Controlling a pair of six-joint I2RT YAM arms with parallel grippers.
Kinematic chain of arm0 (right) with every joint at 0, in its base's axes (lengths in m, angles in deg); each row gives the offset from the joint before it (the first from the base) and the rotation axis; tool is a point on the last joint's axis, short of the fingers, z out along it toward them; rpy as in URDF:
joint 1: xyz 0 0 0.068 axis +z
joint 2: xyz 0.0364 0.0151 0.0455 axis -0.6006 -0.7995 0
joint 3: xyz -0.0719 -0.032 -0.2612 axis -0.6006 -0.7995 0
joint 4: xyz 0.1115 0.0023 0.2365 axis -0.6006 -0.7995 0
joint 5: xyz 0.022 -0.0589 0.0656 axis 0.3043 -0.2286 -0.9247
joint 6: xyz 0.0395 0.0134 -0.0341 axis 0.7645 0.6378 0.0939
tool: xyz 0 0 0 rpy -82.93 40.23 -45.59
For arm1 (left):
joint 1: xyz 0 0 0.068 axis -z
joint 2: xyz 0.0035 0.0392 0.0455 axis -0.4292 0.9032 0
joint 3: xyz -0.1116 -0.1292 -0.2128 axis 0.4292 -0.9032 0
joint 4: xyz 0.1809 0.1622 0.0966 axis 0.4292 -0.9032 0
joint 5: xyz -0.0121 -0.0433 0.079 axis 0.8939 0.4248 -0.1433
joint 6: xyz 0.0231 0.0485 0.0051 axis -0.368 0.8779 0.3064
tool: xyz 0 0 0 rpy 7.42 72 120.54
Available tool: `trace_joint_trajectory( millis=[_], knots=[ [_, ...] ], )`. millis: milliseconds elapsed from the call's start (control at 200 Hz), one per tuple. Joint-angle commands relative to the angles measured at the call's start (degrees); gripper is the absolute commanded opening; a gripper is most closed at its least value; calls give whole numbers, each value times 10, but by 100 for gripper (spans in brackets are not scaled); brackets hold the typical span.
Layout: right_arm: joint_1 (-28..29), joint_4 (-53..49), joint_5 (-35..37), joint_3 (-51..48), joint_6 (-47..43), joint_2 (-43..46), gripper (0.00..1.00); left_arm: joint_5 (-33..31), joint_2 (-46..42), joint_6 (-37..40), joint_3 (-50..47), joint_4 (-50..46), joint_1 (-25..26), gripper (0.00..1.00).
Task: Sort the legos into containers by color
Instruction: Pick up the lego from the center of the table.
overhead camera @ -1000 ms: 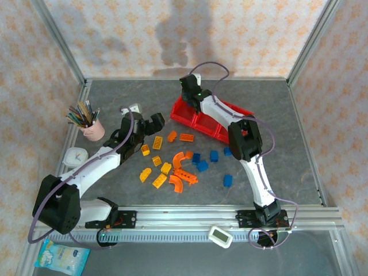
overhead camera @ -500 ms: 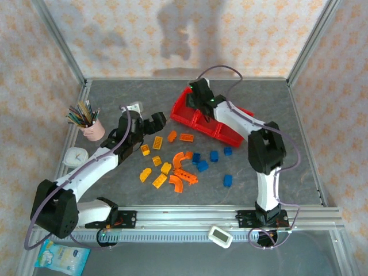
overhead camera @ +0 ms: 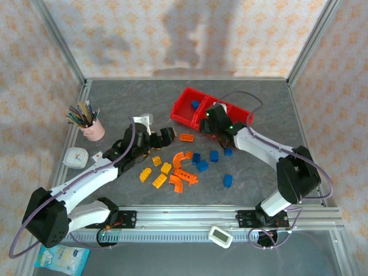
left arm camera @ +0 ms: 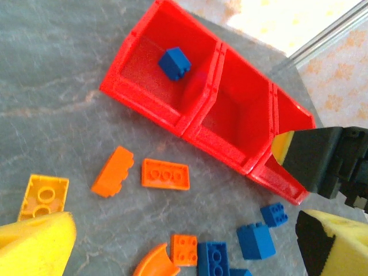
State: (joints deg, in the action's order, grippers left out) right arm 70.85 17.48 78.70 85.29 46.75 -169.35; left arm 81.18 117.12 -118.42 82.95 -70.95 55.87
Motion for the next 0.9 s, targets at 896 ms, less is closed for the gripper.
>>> trace_joint_trajectory(
  millis=[896],
  knots=[
    [54, 54, 25, -165, 75, -4, 59, -73, -35, -74, -74, 34, 76, 99]
  ],
)
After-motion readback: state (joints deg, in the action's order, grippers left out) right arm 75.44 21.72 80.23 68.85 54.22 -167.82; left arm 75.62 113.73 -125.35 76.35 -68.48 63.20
